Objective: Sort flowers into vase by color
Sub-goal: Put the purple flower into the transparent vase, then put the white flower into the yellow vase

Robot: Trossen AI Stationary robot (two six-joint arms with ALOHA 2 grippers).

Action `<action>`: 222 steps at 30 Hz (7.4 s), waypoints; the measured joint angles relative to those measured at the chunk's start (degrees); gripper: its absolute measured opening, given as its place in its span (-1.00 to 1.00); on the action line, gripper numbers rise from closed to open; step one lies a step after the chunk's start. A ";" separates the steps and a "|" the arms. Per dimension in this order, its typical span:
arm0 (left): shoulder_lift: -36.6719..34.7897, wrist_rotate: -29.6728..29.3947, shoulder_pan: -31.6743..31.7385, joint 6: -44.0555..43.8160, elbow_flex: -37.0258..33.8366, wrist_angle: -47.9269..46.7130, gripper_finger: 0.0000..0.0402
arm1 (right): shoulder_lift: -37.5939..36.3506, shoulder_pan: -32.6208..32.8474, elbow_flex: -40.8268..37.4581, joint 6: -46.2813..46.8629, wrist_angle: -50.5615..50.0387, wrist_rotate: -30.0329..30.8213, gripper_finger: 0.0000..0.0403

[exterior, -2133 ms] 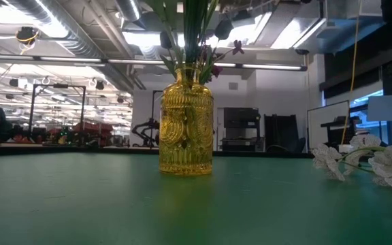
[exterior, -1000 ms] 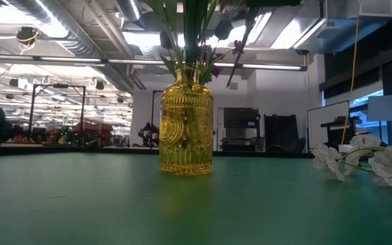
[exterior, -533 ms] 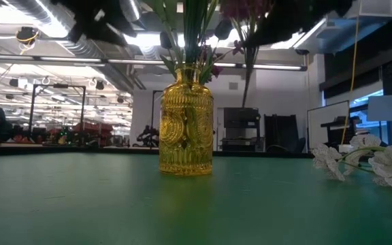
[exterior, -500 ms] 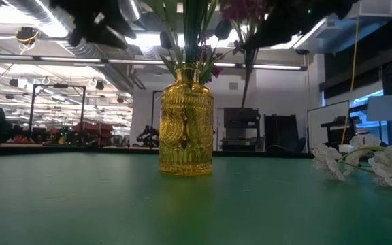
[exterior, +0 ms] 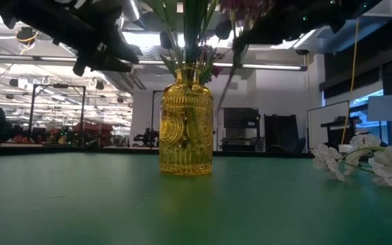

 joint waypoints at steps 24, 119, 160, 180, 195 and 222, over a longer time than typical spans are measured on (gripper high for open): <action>0.95 5.19 3.11 -0.78 -0.32 1.32 -0.17 | 1.97 0.00 0.02 -10.31 13.47 -5.18 -1.00; 1.30 8.63 3.15 2.67 -0.30 12.92 -0.17 | 23.63 -3.67 9.38 -4.87 3.93 -3.54 0.00; 1.07 8.85 2.60 2.58 -0.30 4.38 -0.17 | 21.30 0.06 25.09 9.56 -47.06 13.89 0.00; 1.03 8.85 -0.80 5.31 -0.30 -0.31 -0.17 | -0.96 7.66 6.41 21.12 -29.71 14.75 0.00; 1.05 8.66 2.94 9.63 -0.30 2.36 -0.17 | -4.89 7.58 0.92 21.84 -17.37 14.41 0.00; 3.83 10.87 -10.20 9.97 -2.10 10.80 -0.17 | -14.58 27.79 -15.61 49.22 -20.01 19.55 0.00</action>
